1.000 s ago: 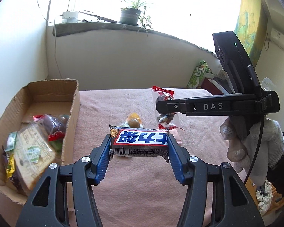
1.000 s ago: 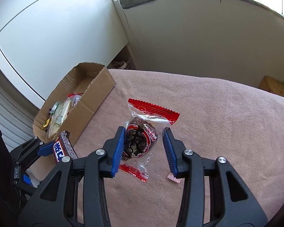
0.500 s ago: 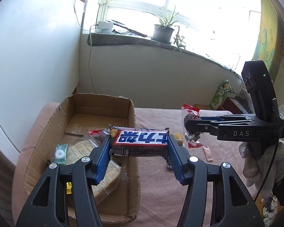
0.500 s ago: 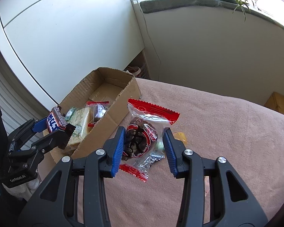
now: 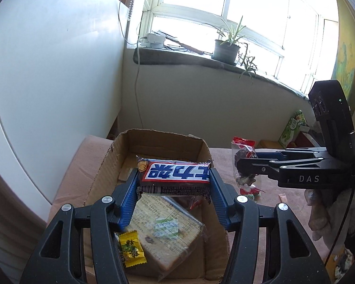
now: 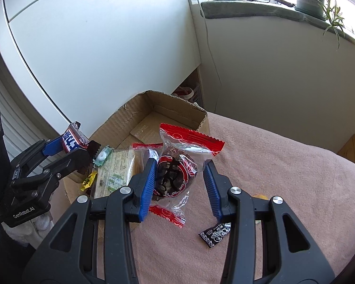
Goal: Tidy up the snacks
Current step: 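Carry the chocolate bar in the left tool over the box while the right tool carries the packet, then open the right tool over the box while the left tool releases the chocolate bar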
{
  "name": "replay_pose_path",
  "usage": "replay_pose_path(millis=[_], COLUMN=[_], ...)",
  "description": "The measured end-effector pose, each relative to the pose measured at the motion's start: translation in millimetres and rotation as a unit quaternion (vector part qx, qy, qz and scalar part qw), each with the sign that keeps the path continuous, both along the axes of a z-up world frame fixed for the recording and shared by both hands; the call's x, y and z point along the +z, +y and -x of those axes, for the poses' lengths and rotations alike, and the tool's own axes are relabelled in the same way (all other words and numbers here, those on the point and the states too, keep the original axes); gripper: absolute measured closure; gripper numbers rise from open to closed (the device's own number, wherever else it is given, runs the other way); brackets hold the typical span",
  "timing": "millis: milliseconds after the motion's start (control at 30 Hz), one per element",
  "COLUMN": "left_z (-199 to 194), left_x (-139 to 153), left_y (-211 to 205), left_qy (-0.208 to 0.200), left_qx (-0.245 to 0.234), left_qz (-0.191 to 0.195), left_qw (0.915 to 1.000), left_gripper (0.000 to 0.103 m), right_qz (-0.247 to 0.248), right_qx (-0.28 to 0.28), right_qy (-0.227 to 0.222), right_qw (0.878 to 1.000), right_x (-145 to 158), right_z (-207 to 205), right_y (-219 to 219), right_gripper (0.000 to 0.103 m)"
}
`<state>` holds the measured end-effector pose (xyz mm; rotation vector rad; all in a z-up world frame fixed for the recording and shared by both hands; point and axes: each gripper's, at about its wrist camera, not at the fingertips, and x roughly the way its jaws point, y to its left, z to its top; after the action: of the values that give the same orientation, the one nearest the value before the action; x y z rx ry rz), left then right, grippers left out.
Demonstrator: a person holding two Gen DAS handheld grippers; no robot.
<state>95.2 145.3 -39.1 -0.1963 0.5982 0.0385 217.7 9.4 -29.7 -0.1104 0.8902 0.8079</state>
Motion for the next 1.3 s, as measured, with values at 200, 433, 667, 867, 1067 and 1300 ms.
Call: replay_pose_path(millis=[200, 433, 667, 867, 1067, 1300], left_z=[-9.3, -21.1, -31.5, -36.6, -39.0, -35.6], left_x=[-2.5, -6.3, -10.0, -13.2, -13.8, -10.1], left_y=[10.5, 21.5, 30.0, 33.9, 35.3, 36.9], left_qy=[0.005, 0.011, 0.018, 0.025, 0.028, 0.021], left_qx=[0.005, 0.01, 0.016, 0.019, 0.02, 0.029], left_qz=[-0.003, -0.003, 0.0, 0.006, 0.008, 0.008], left_qw=[1.0, 0.9999, 0.9997, 0.9995, 0.9994, 0.9993], left_gripper=[0.047, 0.047, 0.047, 0.046, 0.045, 0.044], right_qz=[0.005, 0.01, 0.012, 0.017, 0.019, 0.038], right_qx=[0.011, 0.02, 0.027, 0.036, 0.042, 0.049], right_qy=[0.0, 0.002, 0.014, 0.019, 0.016, -0.008], right_qw=[1.0, 1.0, 0.999, 0.999, 0.999, 0.998], right_x=[-3.7, -10.1, -20.5, -29.0, -34.1, -31.9], right_z=[-6.9, -19.6, -35.2, -40.2, -41.3, -34.7], right_y=[21.8, 46.8, 66.0, 78.3, 85.6, 88.6], right_gripper=[0.061, 0.061, 0.061, 0.061, 0.061, 0.051])
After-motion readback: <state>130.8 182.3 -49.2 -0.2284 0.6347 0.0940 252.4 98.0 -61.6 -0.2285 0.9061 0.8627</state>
